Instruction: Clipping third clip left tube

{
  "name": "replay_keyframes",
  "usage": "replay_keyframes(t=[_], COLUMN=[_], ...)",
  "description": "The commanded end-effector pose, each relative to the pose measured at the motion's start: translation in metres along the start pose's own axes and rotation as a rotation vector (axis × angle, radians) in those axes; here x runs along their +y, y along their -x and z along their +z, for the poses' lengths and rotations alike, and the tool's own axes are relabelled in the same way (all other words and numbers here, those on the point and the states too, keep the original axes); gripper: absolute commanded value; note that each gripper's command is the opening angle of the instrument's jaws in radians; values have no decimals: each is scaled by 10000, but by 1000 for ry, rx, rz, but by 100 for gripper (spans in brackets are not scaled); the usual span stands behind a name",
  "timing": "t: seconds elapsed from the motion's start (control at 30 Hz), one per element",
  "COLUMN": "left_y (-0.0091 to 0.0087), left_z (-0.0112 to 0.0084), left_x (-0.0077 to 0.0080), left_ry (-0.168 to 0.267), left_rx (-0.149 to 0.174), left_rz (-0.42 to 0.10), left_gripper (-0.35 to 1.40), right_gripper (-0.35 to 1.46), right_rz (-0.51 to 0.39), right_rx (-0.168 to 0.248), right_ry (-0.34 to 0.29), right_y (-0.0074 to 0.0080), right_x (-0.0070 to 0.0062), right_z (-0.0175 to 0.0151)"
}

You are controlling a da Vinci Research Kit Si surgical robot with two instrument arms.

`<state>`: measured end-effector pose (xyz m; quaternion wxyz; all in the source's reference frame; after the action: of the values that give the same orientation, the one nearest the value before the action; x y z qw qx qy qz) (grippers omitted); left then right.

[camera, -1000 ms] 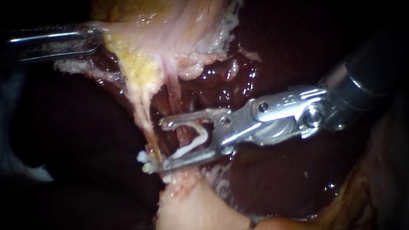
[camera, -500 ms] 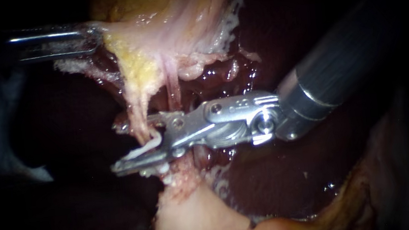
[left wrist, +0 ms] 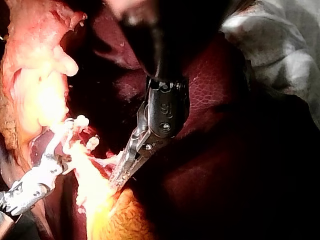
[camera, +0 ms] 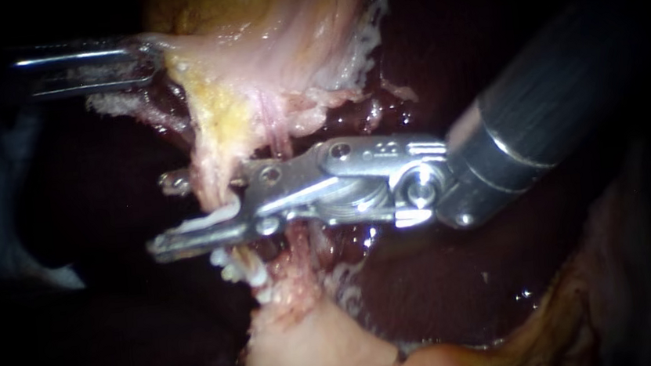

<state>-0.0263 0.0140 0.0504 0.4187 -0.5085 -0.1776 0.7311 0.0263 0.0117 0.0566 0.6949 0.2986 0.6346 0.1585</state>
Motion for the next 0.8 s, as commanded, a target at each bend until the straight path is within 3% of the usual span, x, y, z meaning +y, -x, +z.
replay_keyframes(t=[0.03, 0.27, 0.53, 0.67, 0.8], left_y=[0, 0, 1, 1, 1], left_z=[0, 0, 0, 0, 0], left_x=[0, 0, -1, -1, -1], left_ry=[0, 0, 0, 0, 0], left_rx=[0, 0, 0, 0, 0], left_rz=[0, 0, 0, 0, 0], left_gripper=[-35, -35, -35, -35, -35], right_gripper=[45, 45, 42, 25, -2], right_rz=[1, 32, 51, 104, 150], right_rx=[1, 28, 33, 36, 39], right_ry=[-2, -4, -5, -8, -6], right_y=[-4, -30, -33, -31, -28], right_x=[-2, -11, -11, -10, -9], right_z=[-1, -6, -9, -11, -13])
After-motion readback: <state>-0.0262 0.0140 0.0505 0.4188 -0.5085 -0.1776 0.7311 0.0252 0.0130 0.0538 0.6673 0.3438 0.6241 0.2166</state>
